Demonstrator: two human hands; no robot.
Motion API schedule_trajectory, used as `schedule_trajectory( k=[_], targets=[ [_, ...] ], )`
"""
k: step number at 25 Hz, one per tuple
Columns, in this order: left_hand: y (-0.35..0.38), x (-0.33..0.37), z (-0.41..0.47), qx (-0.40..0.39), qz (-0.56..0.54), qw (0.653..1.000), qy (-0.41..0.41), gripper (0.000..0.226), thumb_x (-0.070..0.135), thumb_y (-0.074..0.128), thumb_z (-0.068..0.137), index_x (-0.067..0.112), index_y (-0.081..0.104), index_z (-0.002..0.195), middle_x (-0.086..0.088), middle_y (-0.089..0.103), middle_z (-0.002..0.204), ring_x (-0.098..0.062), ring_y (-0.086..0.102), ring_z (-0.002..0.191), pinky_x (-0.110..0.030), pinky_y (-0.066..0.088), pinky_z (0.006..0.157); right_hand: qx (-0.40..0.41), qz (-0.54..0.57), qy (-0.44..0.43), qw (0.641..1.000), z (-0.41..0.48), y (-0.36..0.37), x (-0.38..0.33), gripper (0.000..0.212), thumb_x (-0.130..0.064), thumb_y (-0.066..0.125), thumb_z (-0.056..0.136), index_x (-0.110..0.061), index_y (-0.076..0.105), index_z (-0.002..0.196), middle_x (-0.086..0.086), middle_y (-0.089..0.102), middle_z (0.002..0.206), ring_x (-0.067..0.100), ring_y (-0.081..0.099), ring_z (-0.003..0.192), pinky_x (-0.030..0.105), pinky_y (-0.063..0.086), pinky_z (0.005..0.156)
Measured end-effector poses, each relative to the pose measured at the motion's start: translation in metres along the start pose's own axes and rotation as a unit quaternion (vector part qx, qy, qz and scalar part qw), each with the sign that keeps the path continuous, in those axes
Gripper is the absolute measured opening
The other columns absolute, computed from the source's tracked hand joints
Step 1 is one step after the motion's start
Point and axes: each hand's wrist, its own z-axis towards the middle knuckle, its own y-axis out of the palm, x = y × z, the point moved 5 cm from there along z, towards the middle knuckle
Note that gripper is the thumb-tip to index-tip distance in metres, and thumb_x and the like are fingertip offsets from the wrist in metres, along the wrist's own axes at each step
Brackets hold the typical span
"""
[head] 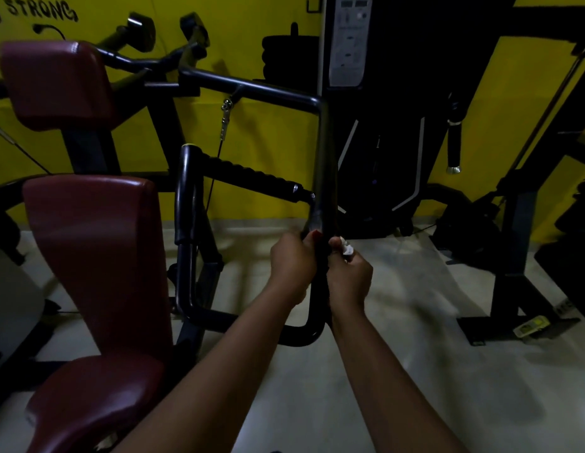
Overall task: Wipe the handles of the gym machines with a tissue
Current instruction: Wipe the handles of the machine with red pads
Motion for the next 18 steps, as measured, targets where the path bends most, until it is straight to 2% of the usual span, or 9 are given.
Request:
schedule_trajectory(
  k=[2,5,7,9,10,12,15,16,18],
  targets=[
    [0.001,0.002,0.0,0.034,0.042,0.998,0.014,0.037,0.036,0.044,0.101,0.005,0.064,0.101,-0.015,0.067,0.092,-0.029,0.066,0.082,-0.046,0.057,0.076,0.014,-0.019,0.008,1.0,0.004,-0.002,-0.001,0.016,-0.023,0.06,0.094,-0.015,0.072,0.102,0.007,0.071,0.093,0.022,0.066,0.092,0.019,0.041,0.058],
    [-0.001,0.007,-0.001,0.039,0.046,0.998,-0.002,0.038,0.037,0.044,0.1,0.005,0.065,0.102,-0.017,0.067,0.093,-0.032,0.065,0.084,-0.049,0.056,0.079,0.01,-0.008,-0.001,1.0,0.002,-0.001,-0.007,0.02,-0.021,0.061,0.093,-0.015,0.071,0.109,0.005,0.071,0.1,0.022,0.066,0.1,0.013,0.041,0.058],
    [-0.005,0.007,-0.004,0.015,-0.002,1.0,-0.023,0.038,0.04,0.048,0.098,0.007,0.066,0.105,-0.016,0.068,0.097,-0.033,0.066,0.086,-0.05,0.057,0.079,0.004,-0.011,-0.062,0.998,-0.007,-0.001,-0.018,0.033,-0.02,0.061,0.094,-0.012,0.063,0.126,0.004,0.068,0.116,0.018,0.062,0.112,0.002,0.041,0.065],
    [-0.007,0.01,-0.01,-0.035,-0.093,0.993,-0.07,0.039,0.039,0.048,0.099,0.006,0.067,0.108,-0.014,0.068,0.102,-0.031,0.066,0.088,-0.044,0.058,0.076,0.017,-0.062,-0.193,0.979,-0.017,-0.001,-0.031,0.039,-0.014,0.061,0.094,-0.006,0.056,0.132,0.01,0.06,0.131,0.021,0.056,0.123,0.004,0.042,0.086],
    [-0.01,0.012,-0.014,-0.054,-0.131,0.985,-0.098,0.043,0.041,0.044,0.101,0.005,0.066,0.109,-0.014,0.067,0.103,-0.03,0.065,0.089,-0.039,0.057,0.072,0.021,-0.103,-0.265,0.958,-0.022,0.0,-0.035,0.04,-0.01,0.061,0.093,-0.002,0.056,0.132,0.014,0.057,0.134,0.023,0.054,0.126,0.012,0.042,0.097],
    [-0.016,0.013,-0.023,-0.082,-0.179,0.97,-0.142,0.058,0.051,0.028,0.102,0.008,0.066,0.109,-0.012,0.067,0.107,-0.03,0.064,0.097,-0.034,0.053,0.069,0.007,-0.177,-0.371,0.912,-0.026,0.003,-0.034,0.041,-0.008,0.059,0.092,0.002,0.055,0.131,0.017,0.054,0.137,0.026,0.048,0.132,0.029,0.041,0.107],
    [-0.022,0.016,-0.029,-0.108,-0.191,0.964,-0.153,0.08,0.071,0.012,0.093,0.014,0.067,0.104,-0.009,0.069,0.105,-0.027,0.063,0.1,-0.038,0.052,0.077,-0.071,-0.281,-0.44,0.85,-0.012,0.023,-0.045,0.042,-0.015,0.05,0.092,0.001,0.058,0.129,0.018,0.051,0.139,0.029,0.036,0.139,0.034,0.028,0.115],
    [-0.023,0.016,-0.027,-0.1,-0.184,0.965,-0.155,0.085,0.075,0.01,0.089,0.014,0.066,0.107,-0.011,0.069,0.106,-0.028,0.063,0.1,-0.04,0.052,0.081,-0.108,-0.326,-0.468,0.814,-0.009,0.034,-0.053,0.039,-0.014,0.048,0.089,0.001,0.063,0.122,0.019,0.056,0.133,0.031,0.041,0.136,0.037,0.027,0.114],
    [-0.027,0.016,-0.023,-0.083,-0.187,0.964,-0.171,0.094,0.081,0.007,0.084,0.012,0.067,0.107,-0.015,0.069,0.102,-0.031,0.065,0.096,-0.044,0.053,0.082,-0.159,-0.377,-0.537,0.738,-0.012,0.048,-0.062,0.035,-0.013,0.046,0.084,0.0,0.072,0.102,0.018,0.069,0.109,0.033,0.059,0.115,0.044,0.035,0.109]
  ],
)
